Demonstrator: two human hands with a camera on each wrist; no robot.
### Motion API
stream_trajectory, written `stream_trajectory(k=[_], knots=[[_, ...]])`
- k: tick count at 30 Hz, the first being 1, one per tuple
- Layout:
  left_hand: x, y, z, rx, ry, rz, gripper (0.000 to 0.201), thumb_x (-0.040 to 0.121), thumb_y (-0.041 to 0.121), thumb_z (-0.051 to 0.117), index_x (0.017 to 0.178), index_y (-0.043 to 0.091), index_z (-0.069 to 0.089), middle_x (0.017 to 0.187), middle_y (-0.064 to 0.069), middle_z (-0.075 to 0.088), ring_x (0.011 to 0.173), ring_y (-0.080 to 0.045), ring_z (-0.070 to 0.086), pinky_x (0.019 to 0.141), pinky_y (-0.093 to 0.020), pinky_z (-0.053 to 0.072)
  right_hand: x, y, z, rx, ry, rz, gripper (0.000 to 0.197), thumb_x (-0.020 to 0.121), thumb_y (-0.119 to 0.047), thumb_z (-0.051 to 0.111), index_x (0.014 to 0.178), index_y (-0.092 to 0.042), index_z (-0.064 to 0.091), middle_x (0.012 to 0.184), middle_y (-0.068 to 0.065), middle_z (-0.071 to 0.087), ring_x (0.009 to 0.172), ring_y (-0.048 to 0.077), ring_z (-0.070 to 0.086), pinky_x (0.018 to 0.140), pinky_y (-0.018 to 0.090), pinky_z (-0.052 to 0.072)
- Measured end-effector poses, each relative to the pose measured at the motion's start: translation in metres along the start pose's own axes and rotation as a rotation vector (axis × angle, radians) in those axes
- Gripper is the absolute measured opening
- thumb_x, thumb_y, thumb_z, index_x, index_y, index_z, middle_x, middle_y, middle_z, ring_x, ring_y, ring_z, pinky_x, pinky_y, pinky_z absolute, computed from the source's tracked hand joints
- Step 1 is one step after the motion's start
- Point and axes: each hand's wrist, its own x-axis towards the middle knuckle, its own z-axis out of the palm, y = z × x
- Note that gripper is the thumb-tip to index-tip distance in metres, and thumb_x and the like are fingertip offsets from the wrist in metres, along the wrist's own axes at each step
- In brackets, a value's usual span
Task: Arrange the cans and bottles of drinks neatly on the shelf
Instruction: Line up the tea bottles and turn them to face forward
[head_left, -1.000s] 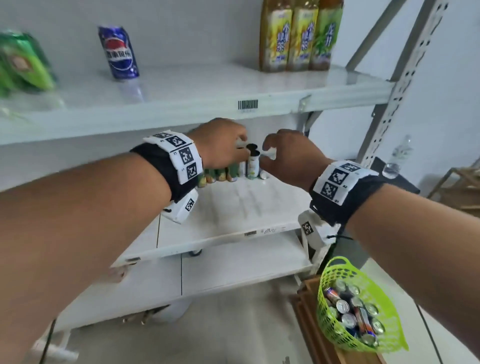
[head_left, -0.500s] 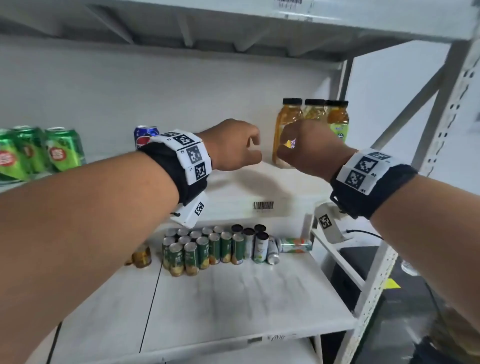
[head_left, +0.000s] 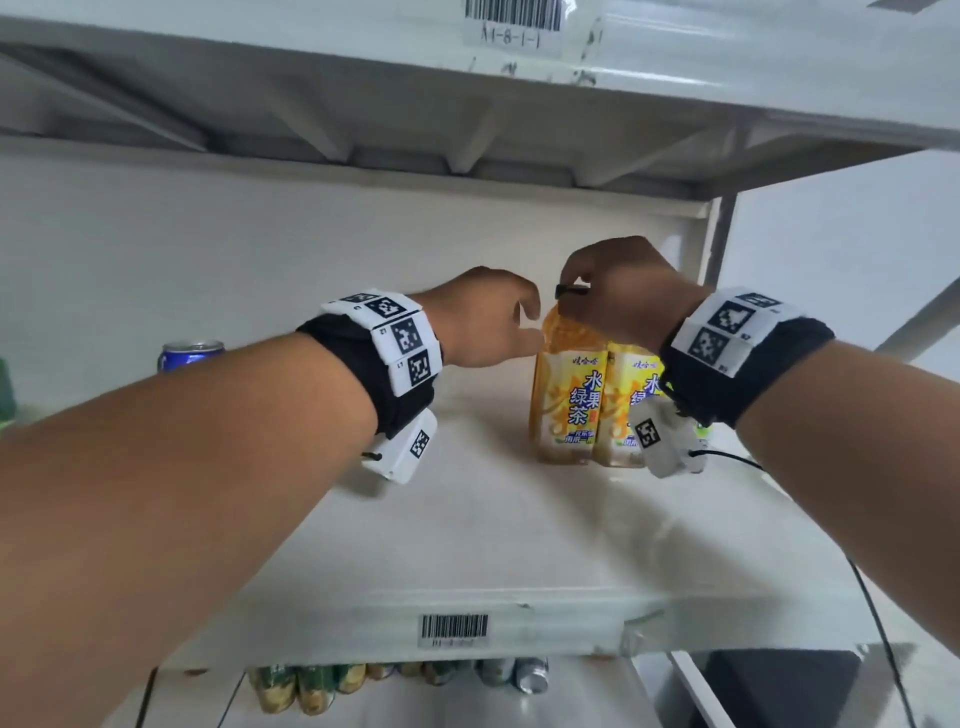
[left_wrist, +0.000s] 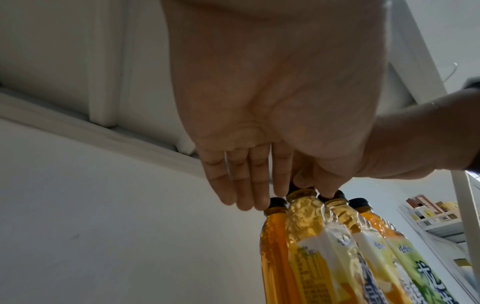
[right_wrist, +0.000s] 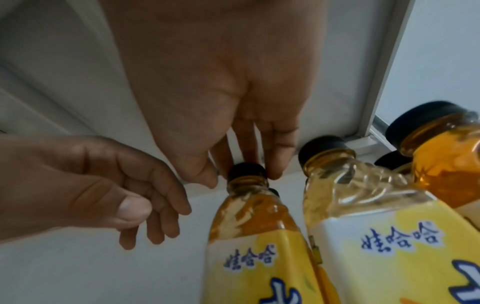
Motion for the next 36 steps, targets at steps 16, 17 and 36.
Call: stream_trajectory(k=[16,17,36], knots=[[-0.018,-0.060,-0.007,-0.030,-0.042,-0.080,0.046,0.085,0.060,0.079,0.101,0.019,0.064,0.105,0.003,0.064,0.099,-0.020,0.060,0.084,-0.033,0.049,0.025,-0.074,0.036,0.329,0.187,-0.159,0.017,0.098,-0.022,0.068,0.099,-0.008,0.078,0.096,0.006,0.077,0.092,0.023,0.066,0.084,0.029,0.043],[-0.023,-0.069,-0.009,-0.044,-0.054,-0.089,0.043,0.086,0.057,0.080,0.098,0.019,0.065,0.101,0.003,0.066,0.097,-0.021,0.061,0.081,-0.033,0.049,0.027,-0.083,0.040,0.360,0.195,-0.162,0.016,0.097,-0.021,0.068,0.098,-0.008,0.078,0.096,0.006,0.077,0.092,0.024,0.067,0.086,0.031,0.044],[-0.056,-0.142,0.011,-0.736,0.092,-0.224,0.052,0.064,0.038,0.089,0.101,0.009,0.066,0.104,-0.018,0.078,0.099,-0.035,0.079,0.087,-0.059,0.065,0.038,-0.121,0.113,0.801,-0.055,0.192,0.051,0.080,-0.067,0.078,0.091,-0.018,0.069,0.090,0.001,0.072,0.086,0.020,0.070,0.075,0.039,0.054]])
